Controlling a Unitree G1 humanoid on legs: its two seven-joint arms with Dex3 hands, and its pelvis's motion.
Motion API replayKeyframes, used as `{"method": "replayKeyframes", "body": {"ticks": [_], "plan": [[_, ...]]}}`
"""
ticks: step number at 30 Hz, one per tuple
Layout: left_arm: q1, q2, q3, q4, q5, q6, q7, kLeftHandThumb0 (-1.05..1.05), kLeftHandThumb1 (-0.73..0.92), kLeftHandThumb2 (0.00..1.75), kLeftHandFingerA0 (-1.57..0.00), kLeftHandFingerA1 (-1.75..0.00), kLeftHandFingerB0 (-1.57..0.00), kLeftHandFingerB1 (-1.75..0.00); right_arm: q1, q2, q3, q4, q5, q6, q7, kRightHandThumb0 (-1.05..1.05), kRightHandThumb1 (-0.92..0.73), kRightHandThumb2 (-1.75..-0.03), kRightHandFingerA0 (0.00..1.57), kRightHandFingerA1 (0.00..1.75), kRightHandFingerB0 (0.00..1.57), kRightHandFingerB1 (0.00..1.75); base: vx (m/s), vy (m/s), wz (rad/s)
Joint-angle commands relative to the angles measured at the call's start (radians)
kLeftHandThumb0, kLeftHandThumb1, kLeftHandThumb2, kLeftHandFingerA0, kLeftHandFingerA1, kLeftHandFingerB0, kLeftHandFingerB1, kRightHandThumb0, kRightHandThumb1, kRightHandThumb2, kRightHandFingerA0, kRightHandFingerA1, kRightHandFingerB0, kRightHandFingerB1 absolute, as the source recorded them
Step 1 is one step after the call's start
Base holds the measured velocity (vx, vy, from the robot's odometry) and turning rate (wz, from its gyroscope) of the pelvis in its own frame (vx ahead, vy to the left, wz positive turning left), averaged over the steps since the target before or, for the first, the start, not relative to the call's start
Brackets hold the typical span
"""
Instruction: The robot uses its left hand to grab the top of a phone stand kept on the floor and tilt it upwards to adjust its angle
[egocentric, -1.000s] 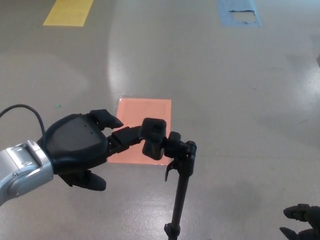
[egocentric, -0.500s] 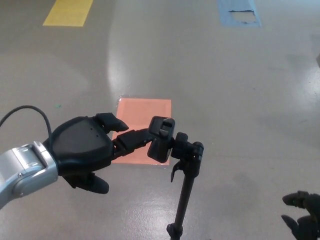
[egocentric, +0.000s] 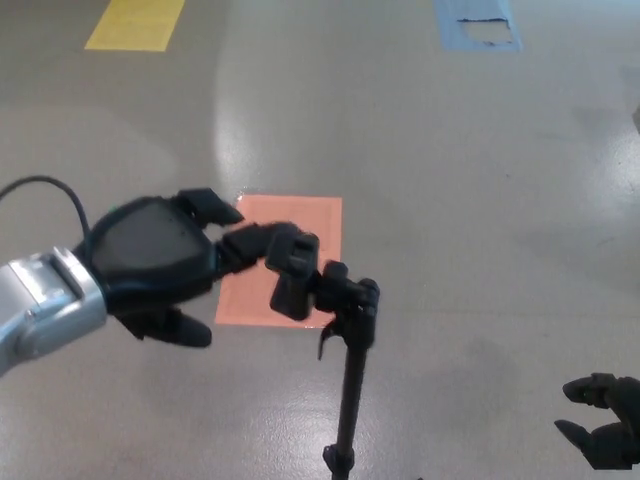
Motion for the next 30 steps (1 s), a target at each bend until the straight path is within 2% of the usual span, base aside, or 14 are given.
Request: {"method": "replayKeyframes", "body": {"ticks": [1,5,6,7,16,18,19,24,25,26,27,28,29,30], "plan": [[-0.071,-0.018,0.046,0.123,-0.038,0.039,0.018,-0.79,0.58,0.92,-0.15,-0.43,0.00,-0.14,0.015,-0.014,0.005,0.003,-0.008,0.006,0.008,-0.56,-0.79,-0.64,0.17,0.34,0.16,0.28,0.00,0.000,0.00],[-0.077,-0.014,0.052,0.160,-0.046,0.047,-0.013,-0.78,0.59,0.93,-0.16,-0.43,0.00,-0.14,0.021,-0.011,0.008,0.007,-0.007,0.012,0.009,-0.56,-0.79,-0.64,0.18,0.34,0.17,0.28,0.00,0.000,0.00],[-0.090,-0.015,0.050,0.189,-0.047,0.045,-0.012,-0.79,0.75,0.64,-0.23,-0.30,0.00,-0.10,0.014,-0.012,0.012,0.008,-0.012,0.016,0.006,-0.56,-0.79,-0.64,0.19,0.34,0.17,0.28,0.00,0.000,0.00],[-0.101,-0.015,0.047,0.213,-0.045,0.042,-0.008,-0.81,0.61,0.96,-0.14,-0.41,0.00,-0.12,0.011,-0.012,0.013,0.008,-0.013,0.018,0.005,-0.55,-0.79,-0.64,0.18,0.34,0.17,0.28,0.00,0.000,0.00],[-0.127,-0.020,0.008,0.352,-0.008,0.023,0.070,-0.95,0.68,0.97,-0.18,-0.38,0.00,-0.01,0.007,-0.010,0.001,0.008,0.004,0.010,0.019,-0.56,-0.78,-0.63,0.18,0.35,0.17,0.29,0.00,0.000,0.00],[-0.122,-0.020,-0.005,0.388,-0.001,0.025,0.083,-0.81,0.76,0.64,-0.23,-0.30,0.00,-0.09,0.010,-0.007,0.007,0.006,-0.002,0.010,0.019,-0.57,-0.78,-0.64,0.18,0.35,0.17,0.29,0.00,0.000,0.00],[-0.114,-0.024,-0.011,0.410,-0.004,0.029,0.090,-0.81,0.60,0.94,-0.15,-0.43,0.00,-0.13,0.012,-0.007,0.006,0.006,-0.001,0.012,0.019,-0.56,-0.78,-0.64,0.17,0.34,0.17,0.28,0.00,0.000,0.00],[-0.097,-0.037,-0.012,0.508,-0.035,0.043,0.110,-0.94,0.68,0.99,-0.17,-0.38,0.00,-0.03,0.007,-0.006,0.005,0.005,0.001,0.016,0.020,-0.55,-0.78,-0.64,0.17,0.34,0.17,0.28,0.00,0.000,0.00],[-0.088,-0.045,0.010,0.557,-0.073,0.039,0.107,-0.83,0.79,0.64,-0.28,-0.31,0.00,-0.12,0.000,-0.005,0.006,0.005,-0.001,0.016,0.020,-0.56,-0.78,-0.64,0.18,0.34,0.17,0.28,0.00,0.000,0.00],[-0.084,-0.049,0.023,0.582,-0.095,0.034,0.105,-0.83,0.79,0.64,-0.28,-0.31,0.00,-0.12,-0.004,-0.005,0.007,0.005,-0.002,0.016,0.020,-0.56,-0.78,-0.64,0.18,0.34,0.17,0.28,0.00,0.000,0.00],[-0.063,-0.069,0.067,0.666,-0.159,0.034,0.095,-0.94,0.75,1.07,-0.21,-0.45,0.00,-0.06,-0.007,-0.005,0.011,0.006,-0.006,0.016,0.021,-0.57,-0.78,-0.64,0.18,0.34,0.17,0.28,0.00,0.000,0.00],[-0.063,-0.069,0.067,0.666,-0.159,0.034,0.095,-0.94,0.75,1.07,-0.21,-0.45,0.00,-0.06,-0.007,-0.005,0.011,0.006,-0.006,0.016,0.021,-0.57,-0.78,-0.64,0.18,0.34,0.17,0.28,0.00,0.000,0.00],[-0.051,-0.081,0.091,0.705,-0.189,0.035,0.083,-0.84,0.91,0.68,-0.30,-0.31,0.00,-0.10,-0.003,-0.006,0.011,0.006,-0.007,0.019,0.021,-0.56,-0.78,-0.64,0.18,0.34,0.17,0.28,0.00,0.000,0.00],[-0.027,-0.098,0.125,0.757,-0.226,0.034,0.073,-0.85,0.75,1.09,-0.19,-0.47,0.00,-0.13,0.007,-0.007,0.014,0.007,-0.008,0.019,0.020,-0.57,-0.79,-0.64,0.17,0.34,0.17,0.28,0.00,0.000,0.00]]}}
